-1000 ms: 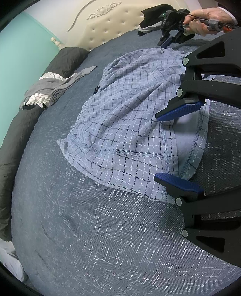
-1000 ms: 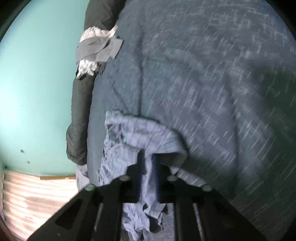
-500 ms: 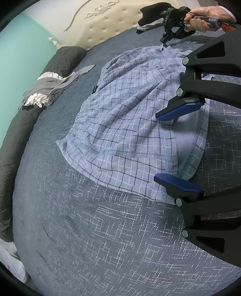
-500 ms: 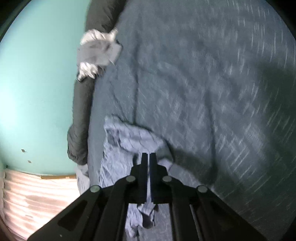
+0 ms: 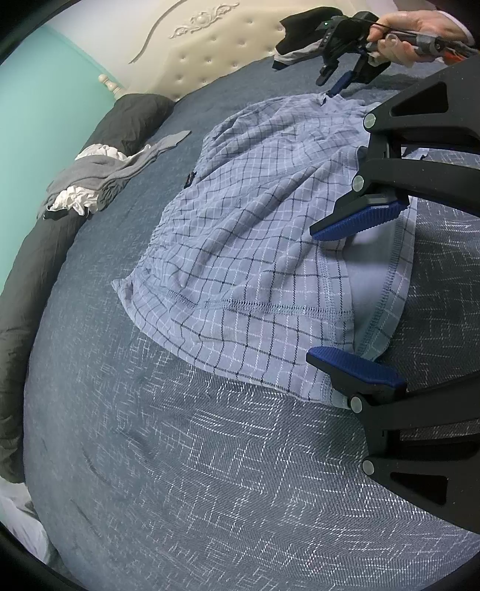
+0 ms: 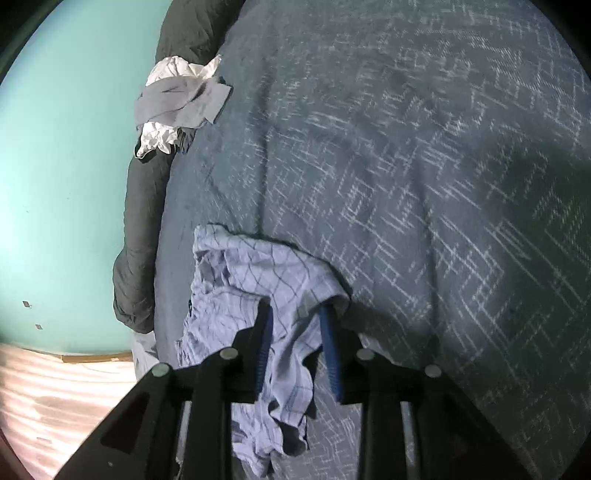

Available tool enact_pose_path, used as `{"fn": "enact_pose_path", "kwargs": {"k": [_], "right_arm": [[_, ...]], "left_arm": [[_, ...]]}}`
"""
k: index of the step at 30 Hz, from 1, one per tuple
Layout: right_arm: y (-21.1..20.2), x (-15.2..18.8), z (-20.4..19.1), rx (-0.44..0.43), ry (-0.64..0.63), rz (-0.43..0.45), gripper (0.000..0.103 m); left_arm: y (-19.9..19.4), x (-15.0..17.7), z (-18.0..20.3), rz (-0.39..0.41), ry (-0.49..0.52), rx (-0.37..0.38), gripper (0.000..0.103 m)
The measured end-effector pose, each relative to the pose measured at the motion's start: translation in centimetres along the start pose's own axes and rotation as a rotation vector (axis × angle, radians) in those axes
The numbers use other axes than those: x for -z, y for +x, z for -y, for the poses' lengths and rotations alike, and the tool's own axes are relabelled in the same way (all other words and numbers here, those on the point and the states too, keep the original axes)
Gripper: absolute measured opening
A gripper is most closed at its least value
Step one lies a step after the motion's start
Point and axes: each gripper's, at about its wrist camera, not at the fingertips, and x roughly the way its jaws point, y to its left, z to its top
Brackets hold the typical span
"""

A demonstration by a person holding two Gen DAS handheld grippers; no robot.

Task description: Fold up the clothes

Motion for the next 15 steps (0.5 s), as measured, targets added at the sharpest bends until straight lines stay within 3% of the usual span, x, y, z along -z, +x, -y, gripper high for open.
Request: {"fn": "enact_pose_path", "kwargs": {"k": [4, 7, 15], "right_arm": [[1.1, -0.6, -0.7, -0.010, -0.017, 0.006, 0.023], [1.2, -0.6, -0.9, -0.008, -0.041, -0.001, 0.004], [-0.7, -1.3, -0.4, -0.069, -0.036, 0.048, 0.001]], "left_arm": [[0.0, 0.0, -0.1, -0.001, -0.002, 0.001, 0.064], [0.0, 0.0, -0.1, -0.002, -0.002, -0.001, 0.064], [0.0, -0.1, 0.0, -0.004, 0.003, -0.001, 0.064]]}}
